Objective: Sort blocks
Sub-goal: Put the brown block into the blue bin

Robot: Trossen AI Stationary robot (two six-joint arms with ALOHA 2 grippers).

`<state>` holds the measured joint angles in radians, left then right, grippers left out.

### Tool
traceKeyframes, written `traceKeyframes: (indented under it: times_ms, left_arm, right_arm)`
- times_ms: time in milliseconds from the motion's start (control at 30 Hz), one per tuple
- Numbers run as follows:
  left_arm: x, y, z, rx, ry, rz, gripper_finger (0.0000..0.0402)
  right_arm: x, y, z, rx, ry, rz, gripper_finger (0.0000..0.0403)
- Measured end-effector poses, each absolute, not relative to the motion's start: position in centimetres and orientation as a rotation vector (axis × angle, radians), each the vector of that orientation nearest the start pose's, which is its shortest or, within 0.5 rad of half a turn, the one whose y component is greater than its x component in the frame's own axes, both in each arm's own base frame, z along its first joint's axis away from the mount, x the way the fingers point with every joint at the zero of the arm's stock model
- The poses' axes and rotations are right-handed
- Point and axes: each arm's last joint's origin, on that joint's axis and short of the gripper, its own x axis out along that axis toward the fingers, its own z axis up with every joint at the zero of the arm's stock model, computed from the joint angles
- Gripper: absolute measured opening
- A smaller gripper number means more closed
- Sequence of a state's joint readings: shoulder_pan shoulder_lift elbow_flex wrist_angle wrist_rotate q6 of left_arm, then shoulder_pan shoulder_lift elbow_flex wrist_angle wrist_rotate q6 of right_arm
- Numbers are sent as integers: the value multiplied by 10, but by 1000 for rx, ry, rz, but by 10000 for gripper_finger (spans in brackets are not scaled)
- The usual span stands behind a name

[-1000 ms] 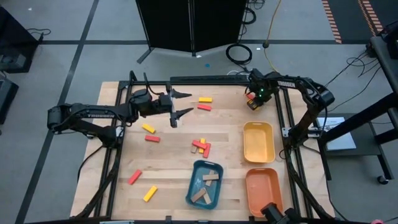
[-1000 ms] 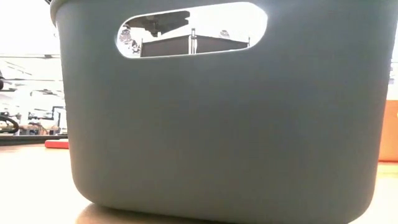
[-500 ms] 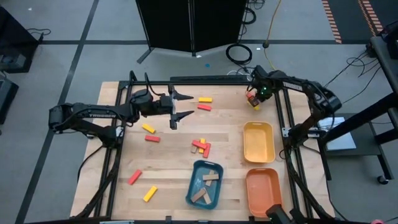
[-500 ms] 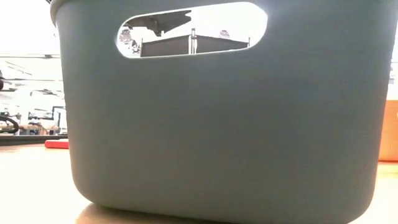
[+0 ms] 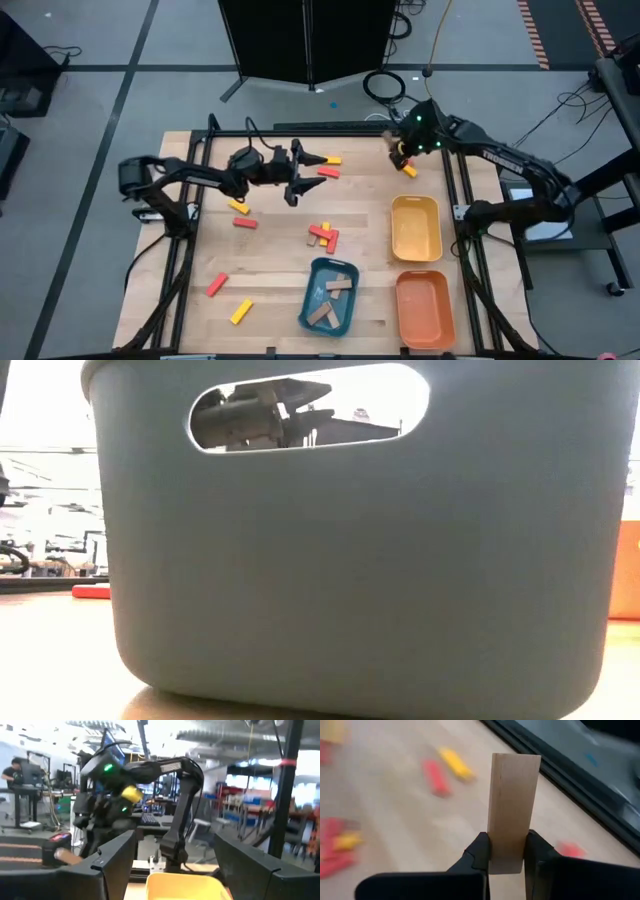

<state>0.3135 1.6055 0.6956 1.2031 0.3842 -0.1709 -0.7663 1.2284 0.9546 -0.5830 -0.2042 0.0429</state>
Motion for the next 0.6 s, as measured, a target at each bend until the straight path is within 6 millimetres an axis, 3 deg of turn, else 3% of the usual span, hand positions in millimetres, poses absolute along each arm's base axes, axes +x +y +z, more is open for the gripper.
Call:
traceKeyframes:
  times_ms: [300,600]
  left_arm:
    - [319,93,226,-182,-284,-64,264]
    - [322,95,223,-193,-284,-19,264]
  right_arm:
    - [240,-117,294,230,492,-165,16]
    - [262,-80,308,123,354,-11,16]
